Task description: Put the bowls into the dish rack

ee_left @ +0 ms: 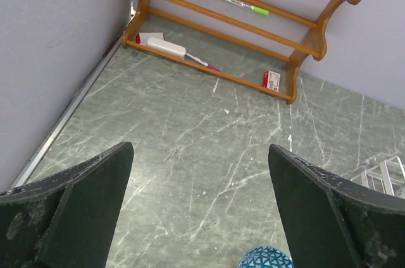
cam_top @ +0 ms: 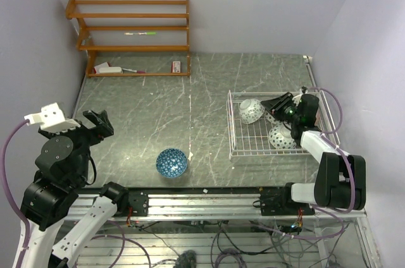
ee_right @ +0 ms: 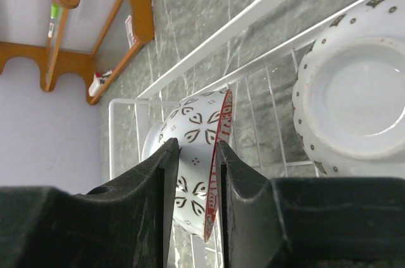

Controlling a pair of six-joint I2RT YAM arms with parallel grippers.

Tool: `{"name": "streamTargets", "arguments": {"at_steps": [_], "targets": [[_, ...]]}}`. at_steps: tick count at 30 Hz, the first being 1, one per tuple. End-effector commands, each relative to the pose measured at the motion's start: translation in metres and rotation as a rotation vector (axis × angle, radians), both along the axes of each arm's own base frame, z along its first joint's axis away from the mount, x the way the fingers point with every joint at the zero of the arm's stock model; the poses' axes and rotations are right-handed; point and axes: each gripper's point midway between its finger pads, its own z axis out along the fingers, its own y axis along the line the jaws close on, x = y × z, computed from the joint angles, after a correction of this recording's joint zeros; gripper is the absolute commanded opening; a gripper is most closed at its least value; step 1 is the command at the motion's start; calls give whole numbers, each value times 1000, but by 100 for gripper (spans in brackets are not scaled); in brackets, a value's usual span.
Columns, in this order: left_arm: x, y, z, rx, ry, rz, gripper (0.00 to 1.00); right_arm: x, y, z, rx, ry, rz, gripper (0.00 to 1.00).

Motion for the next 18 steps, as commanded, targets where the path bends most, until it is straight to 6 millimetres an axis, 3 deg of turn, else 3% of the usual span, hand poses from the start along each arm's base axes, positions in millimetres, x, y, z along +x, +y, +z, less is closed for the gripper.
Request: {"name": "streamTargets", "arguments": {"at_steps": [1,10,18], "targets": [[4,-3,2,-12,-19,-8,99,-25,5,-29,-41,126,42,30],[6,-6,3,-19,-22,-19,99,-29,-3,-22,-107,123,25,37],[7,-9,0,-21,-18,-28,99,-34,-7,-31,-148,158,32,38]]}}
